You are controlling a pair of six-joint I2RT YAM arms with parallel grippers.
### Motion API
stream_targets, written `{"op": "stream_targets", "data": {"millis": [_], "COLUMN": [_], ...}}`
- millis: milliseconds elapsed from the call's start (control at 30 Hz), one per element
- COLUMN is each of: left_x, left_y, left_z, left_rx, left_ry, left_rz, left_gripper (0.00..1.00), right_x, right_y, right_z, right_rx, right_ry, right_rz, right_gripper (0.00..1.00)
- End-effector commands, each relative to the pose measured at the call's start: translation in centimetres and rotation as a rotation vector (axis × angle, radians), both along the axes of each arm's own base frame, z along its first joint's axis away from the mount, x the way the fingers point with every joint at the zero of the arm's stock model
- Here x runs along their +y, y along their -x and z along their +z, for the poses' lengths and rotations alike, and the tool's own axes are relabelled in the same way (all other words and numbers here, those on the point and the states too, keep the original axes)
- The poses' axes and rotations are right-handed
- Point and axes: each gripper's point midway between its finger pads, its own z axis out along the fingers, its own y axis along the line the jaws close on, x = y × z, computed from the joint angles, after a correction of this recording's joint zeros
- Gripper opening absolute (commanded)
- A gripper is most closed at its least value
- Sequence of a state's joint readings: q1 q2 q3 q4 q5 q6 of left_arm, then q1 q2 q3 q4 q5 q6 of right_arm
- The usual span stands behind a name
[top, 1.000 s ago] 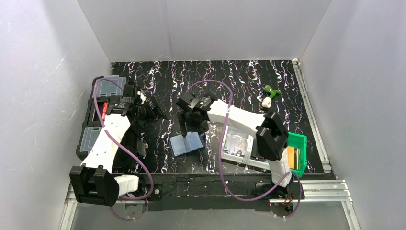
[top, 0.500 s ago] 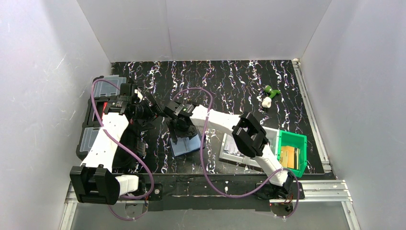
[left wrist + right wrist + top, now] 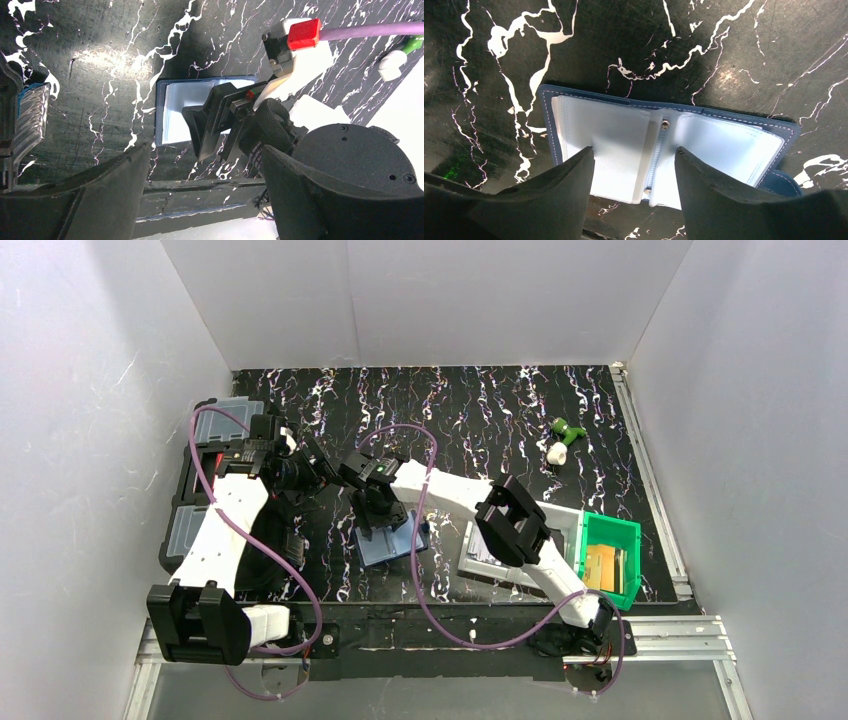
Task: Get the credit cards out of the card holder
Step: Remove the credit card from the card holder.
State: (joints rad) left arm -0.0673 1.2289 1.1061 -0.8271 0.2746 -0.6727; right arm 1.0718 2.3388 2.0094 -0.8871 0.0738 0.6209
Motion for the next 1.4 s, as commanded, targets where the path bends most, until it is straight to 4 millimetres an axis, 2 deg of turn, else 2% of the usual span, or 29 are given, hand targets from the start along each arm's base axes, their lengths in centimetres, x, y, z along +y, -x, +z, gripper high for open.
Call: {"op": "stream_targets", "data": {"millis": [0, 233, 367, 600, 1000, 1367], "left_x": [-0.6, -0.5, -0.5, -0.5, -0.6, -0.8], "left_y": [-0.4, -0.2, 0.1, 0.6, 1.7, 2.7], "left_z": [1.6, 1.5, 1.0, -0.1, -3.0, -5.6], "left_rx": [-0.041, -0.039, -0.029, -0.005, 0.056, 0.118], "left_ry": [0.033, 0.029, 0.029, 0.030, 0.030, 0.032], "left_rz": [-0.020, -0.023, -0.022, -0.024, -0.049, -0.101], "left_gripper": [0.81, 0.81, 0.81, 0.80, 0.79, 0.78], "right_x": [-0.3, -0.7, -1.2, -0.8, -0.1, -0.2], "right_y": [2.2, 3.3, 3.2, 3.0, 2.6, 2.0], "right_z": [-4.0, -4.9, -4.6, -3.3, -0.9, 0.6], "right_rx": [0.079, 0.166, 0.194, 0.234, 0.285, 0.323], "right_ry": [0.069, 0.057, 0.021, -0.089, -0.249, -0.372], "right_rz": [0.044, 0.029, 0.004, -0.003, -0.004, -0.012], "right_gripper": [0.62, 0.42, 0.30, 0.18, 0.01, 0.01]}}
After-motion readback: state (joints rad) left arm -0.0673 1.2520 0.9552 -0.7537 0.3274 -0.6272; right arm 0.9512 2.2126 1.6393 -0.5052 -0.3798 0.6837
